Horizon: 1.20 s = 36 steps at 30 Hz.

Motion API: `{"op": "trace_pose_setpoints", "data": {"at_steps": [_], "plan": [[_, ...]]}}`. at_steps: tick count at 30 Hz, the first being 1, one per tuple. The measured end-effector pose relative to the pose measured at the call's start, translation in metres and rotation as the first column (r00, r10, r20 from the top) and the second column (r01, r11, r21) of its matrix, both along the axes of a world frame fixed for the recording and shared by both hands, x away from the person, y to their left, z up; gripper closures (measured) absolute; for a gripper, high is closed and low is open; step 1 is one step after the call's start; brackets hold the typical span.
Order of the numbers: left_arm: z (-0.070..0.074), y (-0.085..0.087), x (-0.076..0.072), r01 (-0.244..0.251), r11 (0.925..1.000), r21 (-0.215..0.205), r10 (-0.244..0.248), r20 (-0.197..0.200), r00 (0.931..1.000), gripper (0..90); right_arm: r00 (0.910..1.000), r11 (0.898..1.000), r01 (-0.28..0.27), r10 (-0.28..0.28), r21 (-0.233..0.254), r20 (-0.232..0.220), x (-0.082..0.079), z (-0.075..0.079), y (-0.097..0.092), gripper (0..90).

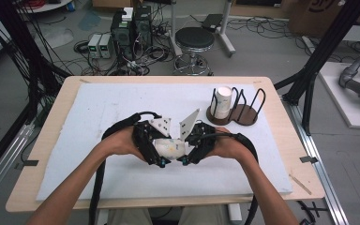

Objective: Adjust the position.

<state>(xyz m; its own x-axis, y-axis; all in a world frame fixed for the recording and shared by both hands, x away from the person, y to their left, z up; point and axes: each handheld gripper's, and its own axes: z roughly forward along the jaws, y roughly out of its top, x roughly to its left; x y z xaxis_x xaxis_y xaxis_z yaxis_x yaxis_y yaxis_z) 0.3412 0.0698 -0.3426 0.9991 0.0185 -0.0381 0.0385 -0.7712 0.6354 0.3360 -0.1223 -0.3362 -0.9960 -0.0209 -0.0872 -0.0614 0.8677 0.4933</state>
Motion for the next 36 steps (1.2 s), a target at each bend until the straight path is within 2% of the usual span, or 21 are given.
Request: {"op": "trace_pose_setpoints", "data": {"at_steps": [2,10,13,15,16,19,23,26,28,32,33,36], "plan": [[0.001,0.001,0.0,-0.008,0.9999,-0.012,0.008,-0.002,1.0,15.2,1.0,1.0,0.004,-0.004,-0.001,0.0,0.001,0.0,-0.001,37.3],[0.003,0.004,0.0,-0.01,0.9999,-0.009,0.01,0.016,0.9998,16.0,0.9999,1.0,0.014,-0.014,0.002,-0.001,0.002,0.0,-0.002,37.3],[0.005,0.008,0.0,-0.019,0.9996,-0.021,0.019,0.02,0.9996,16.8,0.9997,1.0,0.026,-0.026,0.016,-0.002,0.002,0.001,-0.006,37.3],[0.005,0.011,0.0,-0.027,0.9987,-0.042,0.028,0.027,0.9992,17.5,0.9994,0.999,0.033,-0.033,0.028,-0.01,0.002,0.0,-0.01,37.3],[0.005,0.013,-0.001,-0.038,0.9964,-0.076,0.04,0.027,0.9988,17.6,0.9992,0.999,0.038,-0.038,0.038,-0.013,0.001,0.0,-0.012,37.3],[0.003,0.02,-0.002,-0.053,0.9896,-0.134,0.057,0.021,0.9982,17.4,0.9987,0.995,0.048,-0.046,0.09,-0.022,0.001,-0.003,-0.022,37.3],[-0.002,0.028,-0.003,-0.078,0.9834,-0.164,0.081,0.015,0.9966,17.1,0.9974,0.989,0.067,-0.063,0.135,-0.033,0.001,-0.007,-0.032,37.3],[-0.005,0.036,-0.002,-0.096,0.9707,-0.22,0.1,0.007,0.9949,17.1,0.9965,0.982,0.081,-0.076,0.17,-0.036,0.002,-0.008,-0.039,37.3],[-0.006,0.042,-0.002,-0.113,0.9588,-0.261,0.117,0.003,0.9931,17.1,0.9961,0.977,0.085,-0.078,0.196,-0.04,0.002,-0.009,-0.043,37.3],[-0.008,0.053,-0.003,-0.137,0.939,-0.316,0.145,0.004,0.9894,17.1,0.9948,0.966,0.1,-0.092,0.237,-0.044,0.002,-0.01,-0.05,37.3],[-0.008,0.056,-0.004,-0.146,0.9312,-0.334,0.157,0.004,0.9877,17.1,0.9945,0.964,0.103,-0.094,0.246,-0.046,0.001,-0.01,-0.052,37.3],[-0.01,0.062,-0.005,-0.156,0.9142,-0.374,0.168,-0.001,0.9858,17.1,0.9942,0.958,0.105,-0.094,0.267,-0.051,0.0,-0.012,-0.055,37.3]]}}
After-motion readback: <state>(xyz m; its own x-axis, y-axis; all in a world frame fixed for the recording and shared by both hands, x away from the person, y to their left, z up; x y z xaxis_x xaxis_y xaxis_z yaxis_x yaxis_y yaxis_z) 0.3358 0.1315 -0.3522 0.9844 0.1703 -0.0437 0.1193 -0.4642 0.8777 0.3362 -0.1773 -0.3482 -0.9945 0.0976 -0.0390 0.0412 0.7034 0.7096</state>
